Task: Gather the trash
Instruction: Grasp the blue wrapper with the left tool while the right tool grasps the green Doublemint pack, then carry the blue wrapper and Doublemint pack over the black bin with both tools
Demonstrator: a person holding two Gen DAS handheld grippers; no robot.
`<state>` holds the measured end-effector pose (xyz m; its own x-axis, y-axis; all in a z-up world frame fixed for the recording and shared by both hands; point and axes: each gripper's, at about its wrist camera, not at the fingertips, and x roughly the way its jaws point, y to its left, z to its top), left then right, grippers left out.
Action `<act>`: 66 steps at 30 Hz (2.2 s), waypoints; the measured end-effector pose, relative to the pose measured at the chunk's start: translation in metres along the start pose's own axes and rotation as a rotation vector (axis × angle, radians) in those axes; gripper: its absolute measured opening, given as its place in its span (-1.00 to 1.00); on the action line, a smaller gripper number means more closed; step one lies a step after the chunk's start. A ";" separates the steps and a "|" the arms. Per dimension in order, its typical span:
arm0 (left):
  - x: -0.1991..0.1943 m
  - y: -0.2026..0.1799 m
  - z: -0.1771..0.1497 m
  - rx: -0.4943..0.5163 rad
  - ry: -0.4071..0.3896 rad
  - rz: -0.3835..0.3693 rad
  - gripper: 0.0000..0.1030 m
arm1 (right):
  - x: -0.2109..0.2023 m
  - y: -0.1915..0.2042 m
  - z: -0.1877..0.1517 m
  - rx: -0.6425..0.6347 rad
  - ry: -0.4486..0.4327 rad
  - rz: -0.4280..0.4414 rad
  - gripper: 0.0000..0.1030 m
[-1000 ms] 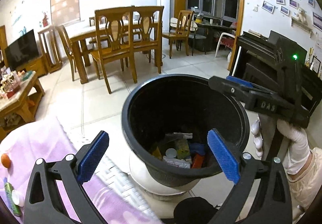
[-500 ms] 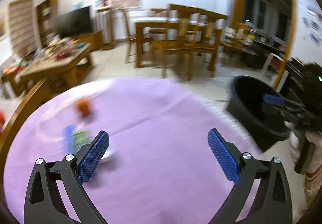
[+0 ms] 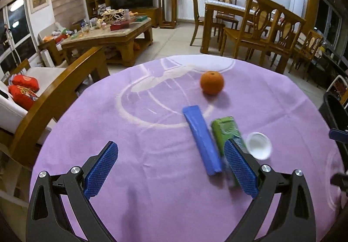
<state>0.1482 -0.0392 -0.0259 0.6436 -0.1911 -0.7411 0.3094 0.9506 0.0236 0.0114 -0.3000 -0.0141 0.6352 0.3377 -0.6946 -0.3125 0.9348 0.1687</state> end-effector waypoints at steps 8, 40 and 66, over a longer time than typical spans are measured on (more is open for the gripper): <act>0.023 -0.002 0.009 0.030 0.075 -0.002 0.70 | 0.032 0.034 0.028 -0.076 0.017 -0.009 0.49; 0.007 0.052 -0.013 0.051 0.043 -0.029 -0.90 | 0.168 0.112 0.090 -0.234 0.246 -0.061 -0.36; -0.071 -0.018 -0.015 0.112 -0.165 -0.240 -0.89 | -0.002 0.047 0.031 -0.023 -0.081 0.046 -0.40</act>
<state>0.0858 -0.0392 0.0163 0.6451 -0.4523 -0.6158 0.5356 0.8425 -0.0578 0.0174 -0.2532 0.0171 0.6749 0.3886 -0.6273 -0.3580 0.9158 0.1821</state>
